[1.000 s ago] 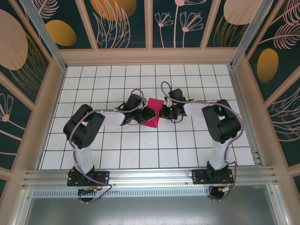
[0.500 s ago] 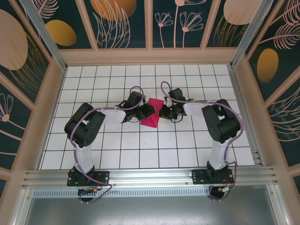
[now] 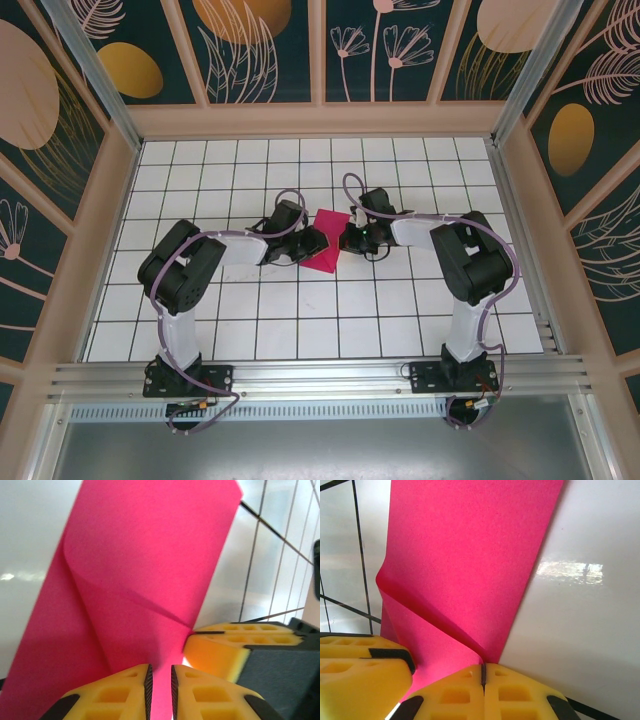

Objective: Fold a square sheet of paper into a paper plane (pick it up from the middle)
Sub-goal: Fold the triangle a second time at the center of the table.

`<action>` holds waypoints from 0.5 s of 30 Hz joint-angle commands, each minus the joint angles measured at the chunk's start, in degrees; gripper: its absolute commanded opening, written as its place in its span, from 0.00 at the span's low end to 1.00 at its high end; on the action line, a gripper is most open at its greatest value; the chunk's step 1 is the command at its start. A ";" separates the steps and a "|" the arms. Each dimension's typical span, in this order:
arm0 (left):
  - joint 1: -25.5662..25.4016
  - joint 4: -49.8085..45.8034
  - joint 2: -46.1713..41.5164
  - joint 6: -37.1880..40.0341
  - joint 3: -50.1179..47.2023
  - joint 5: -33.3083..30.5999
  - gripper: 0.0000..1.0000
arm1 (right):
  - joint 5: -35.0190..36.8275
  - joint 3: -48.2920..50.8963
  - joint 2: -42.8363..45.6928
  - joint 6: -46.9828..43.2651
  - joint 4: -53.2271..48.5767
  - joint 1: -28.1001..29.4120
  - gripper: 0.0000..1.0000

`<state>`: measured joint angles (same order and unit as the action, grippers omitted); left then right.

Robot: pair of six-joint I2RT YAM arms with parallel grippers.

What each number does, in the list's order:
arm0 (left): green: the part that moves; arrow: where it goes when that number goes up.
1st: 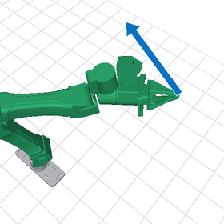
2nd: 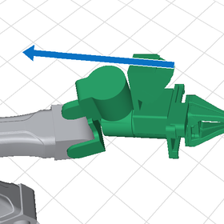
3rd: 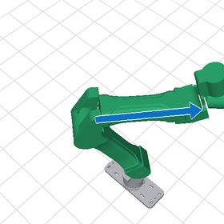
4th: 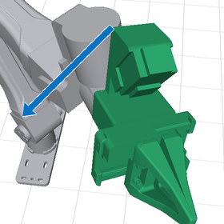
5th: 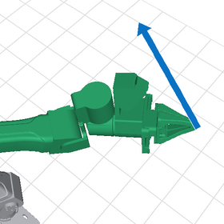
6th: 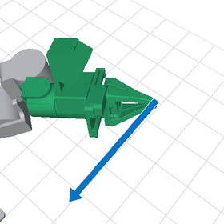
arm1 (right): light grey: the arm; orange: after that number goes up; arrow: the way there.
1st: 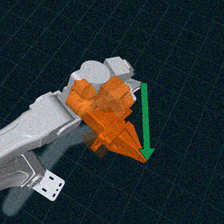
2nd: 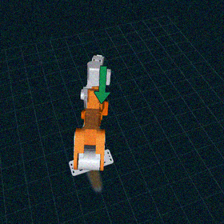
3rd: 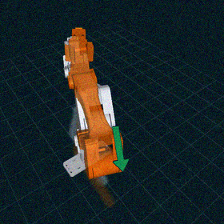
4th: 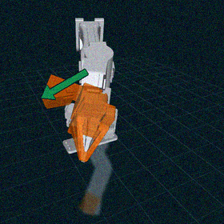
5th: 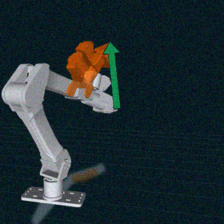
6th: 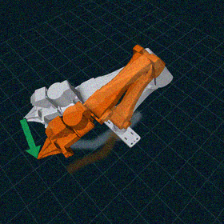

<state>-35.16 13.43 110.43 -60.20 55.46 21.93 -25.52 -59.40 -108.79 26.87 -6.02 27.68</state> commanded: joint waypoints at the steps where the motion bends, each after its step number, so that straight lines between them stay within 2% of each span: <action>1: 0.35 -0.57 0.99 -0.44 -1.06 -0.46 0.22 | 3.28 -0.81 -2.84 -0.50 -1.01 -0.41 0.00; 15: 0.38 -3.16 1.60 -0.96 -1.35 -1.73 0.21 | 3.20 -2.23 -2.60 0.28 -1.54 -0.39 0.01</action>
<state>-35.16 13.34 110.52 -60.34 54.50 21.71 -25.50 -59.99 -108.95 26.96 -6.70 27.68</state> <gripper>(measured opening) 0.207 0.054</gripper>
